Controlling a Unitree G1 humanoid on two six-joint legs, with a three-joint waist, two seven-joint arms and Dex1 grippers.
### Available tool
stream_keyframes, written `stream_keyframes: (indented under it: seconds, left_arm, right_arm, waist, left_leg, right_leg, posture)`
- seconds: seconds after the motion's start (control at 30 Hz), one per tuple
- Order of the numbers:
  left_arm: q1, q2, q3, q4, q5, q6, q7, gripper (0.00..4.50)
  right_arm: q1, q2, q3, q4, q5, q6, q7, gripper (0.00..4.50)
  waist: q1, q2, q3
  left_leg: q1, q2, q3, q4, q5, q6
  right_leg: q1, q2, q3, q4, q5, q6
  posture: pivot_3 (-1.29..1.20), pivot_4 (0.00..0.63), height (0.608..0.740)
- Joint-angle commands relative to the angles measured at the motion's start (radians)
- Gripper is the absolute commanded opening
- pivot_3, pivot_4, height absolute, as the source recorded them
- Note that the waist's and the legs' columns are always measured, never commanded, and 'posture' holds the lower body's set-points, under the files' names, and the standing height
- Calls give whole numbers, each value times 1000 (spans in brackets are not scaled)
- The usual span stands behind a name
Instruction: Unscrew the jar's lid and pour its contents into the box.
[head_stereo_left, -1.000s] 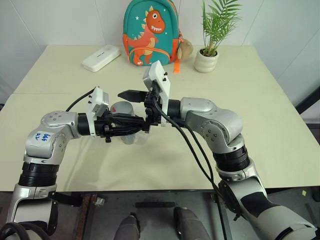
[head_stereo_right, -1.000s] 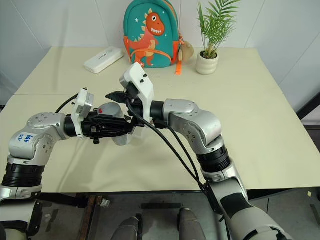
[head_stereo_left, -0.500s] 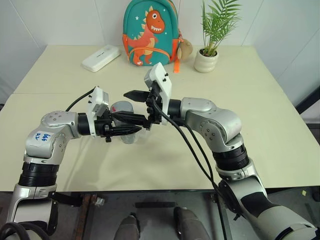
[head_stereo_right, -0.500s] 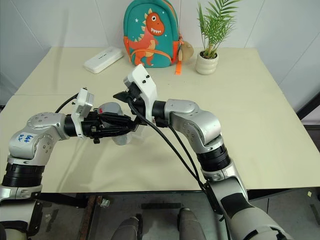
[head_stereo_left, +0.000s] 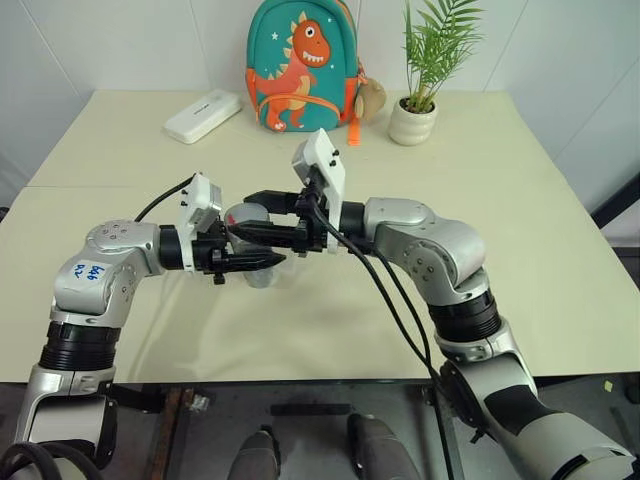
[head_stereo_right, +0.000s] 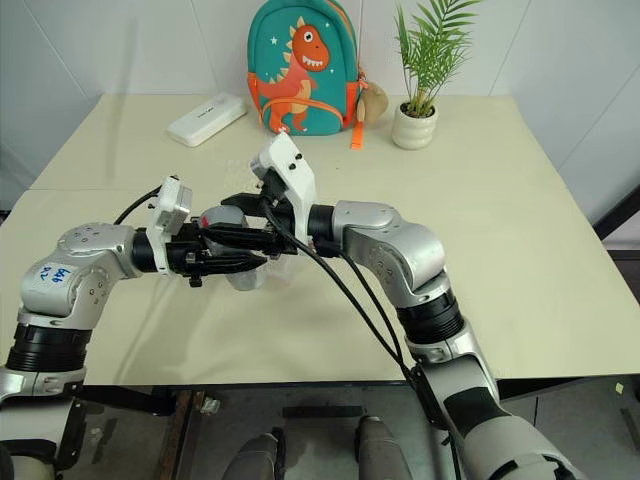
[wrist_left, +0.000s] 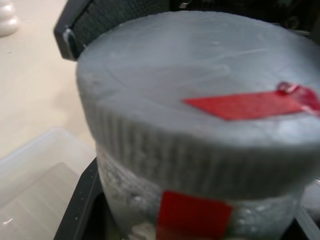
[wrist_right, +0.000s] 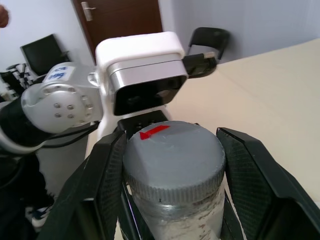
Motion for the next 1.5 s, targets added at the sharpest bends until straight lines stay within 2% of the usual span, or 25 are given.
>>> stream_keyframes:
  seconds: [0.03, 0.23, 0.6, 0.73, 0.8, 1.13, 1.23, 1.5]
  left_arm:
    - [-44, 16, 37, -10, -50, -11, -64, 1986]
    - [-56, 47, -5, 12, -35, -27, -183, 1986]
    - [-25, 29, 15, -23, -46, -24, -140, 1986]
    - [-19, 32, 20, -23, -49, -14, -128, 1986]
    - [-11, 37, 22, -31, -53, 0, -129, 1986]
    - [22, 43, 35, -43, -25, -14, -79, 1986]
    - [0, 37, 15, -13, 26, -36, -36, 1986]
    - [-1, 12, 12, -34, 7, -20, -21, 1986]
  right_arm:
    - [-22, -72, 18, -7, 62, -28, 218, 2513]
    - [-90, -129, 44, 94, 44, -72, 379, 2513]
    - [-81, -93, 7, 108, 67, -58, 317, 2513]
    - [-86, -108, -8, 96, 93, -7, 307, 3920]
    - [-90, -106, -30, 93, 94, -10, 282, 4476]
    - [-50, -128, -54, 15, 62, -49, 231, 4476]
    - [-30, -97, -40, -33, 67, -32, 186, 4476]
    - [-20, 31, 7, -22, -10, -41, 0, 4476]
  waist:
    - [0, 0, 0]
    - [-7, 0, 0]
    - [-2, 1, 0]
    - [-2, 1, 0]
    - [-2, 1, 0]
    - [0, 1, 0]
    - [-1, 1, 0]
    - [-1, 1, 0]
  left_leg:
    - [0, 0, 0, 0, 0, 0]
    - [1, 1, 0, 0, 0, 0]
    - [0, 2, 0, 0, 0, 0]
    - [0, 2, 0, 1, 0, 0]
    - [0, 2, 0, 1, 0, 0]
    - [0, 2, 0, 1, 0, 0]
    - [0, 2, 0, 1, 0, 0]
    - [0, 2, 0, 1, 0, 0]
  right_leg:
    - [0, 0, 0, 0, 0, 0]
    - [0, 2, 0, 1, 0, 0]
    - [0, 2, 0, 1, 0, 0]
    - [0, 3, 0, 1, 0, 0]
    - [0, 2, 0, 1, 0, 0]
    - [0, 2, 0, 1, 0, 0]
    - [0, 3, 0, 1, 0, 0]
    - [0, 3, 0, 2, 0, 0]
  posture:
    - [0, 150, 740]
    - [0, 150, 740]
    - [0, 150, 740]
    - [0, 150, 740]
    - [0, 150, 740]
    - [0, 150, 740]
    - [0, 150, 740]
    - [0, 150, 740]
